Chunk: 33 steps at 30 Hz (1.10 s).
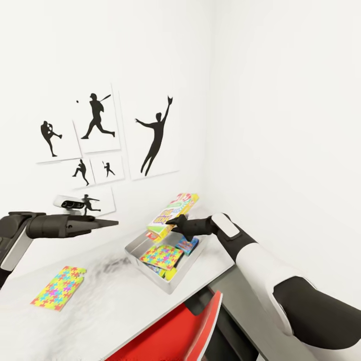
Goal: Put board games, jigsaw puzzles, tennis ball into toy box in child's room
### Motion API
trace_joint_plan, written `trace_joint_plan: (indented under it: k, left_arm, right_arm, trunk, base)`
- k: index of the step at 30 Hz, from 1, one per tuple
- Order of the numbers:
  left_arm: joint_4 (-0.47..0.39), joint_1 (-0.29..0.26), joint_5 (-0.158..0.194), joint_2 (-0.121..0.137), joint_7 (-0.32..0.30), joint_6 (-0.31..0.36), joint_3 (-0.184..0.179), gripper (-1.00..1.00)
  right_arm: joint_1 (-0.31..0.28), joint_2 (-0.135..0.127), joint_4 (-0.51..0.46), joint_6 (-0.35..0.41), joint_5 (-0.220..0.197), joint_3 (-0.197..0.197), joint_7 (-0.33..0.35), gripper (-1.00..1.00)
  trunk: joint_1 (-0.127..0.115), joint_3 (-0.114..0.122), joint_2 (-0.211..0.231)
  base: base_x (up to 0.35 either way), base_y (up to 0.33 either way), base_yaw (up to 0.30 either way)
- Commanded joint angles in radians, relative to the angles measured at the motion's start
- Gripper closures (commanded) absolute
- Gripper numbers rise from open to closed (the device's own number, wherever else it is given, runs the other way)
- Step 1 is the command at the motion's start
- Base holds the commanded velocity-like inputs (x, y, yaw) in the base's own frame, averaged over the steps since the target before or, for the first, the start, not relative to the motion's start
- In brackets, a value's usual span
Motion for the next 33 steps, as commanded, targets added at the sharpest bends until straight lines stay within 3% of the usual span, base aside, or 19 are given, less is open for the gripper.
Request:
trace_joint_plan:
  k: [1, 27, 33]
  left_arm:
    - [-0.004, -0.001, 0.005, 0.003, -0.004, 0.011, -0.006, -1.0]
    - [-0.021, 0.007, 0.011, 0.01, -0.004, 0.011, -0.011, -1.0]
    - [-0.021, 0.007, 0.011, 0.011, -0.004, 0.011, -0.011, -1.0]
  right_arm:
    - [0.0, 0.0, -0.001, -0.001, -0.012, 0.003, -0.01, 1.0]
    - [0.001, -0.033, 0.0, 0.0, -0.018, -0.009, -0.003, 1.0]
    - [0.001, -0.062, 0.001, 0.0, -0.019, -0.016, -0.002, 1.0]
  trunk:
    - [0.0, -0.002, -0.001]
    - [0.0, -0.042, -0.001]
    - [0.0, -0.051, -0.001]
  base:
    - [0.0, 0.0, 0.132]
    - [0.0, 0.0, 0.133]
    - [0.0, 0.0, 0.108]
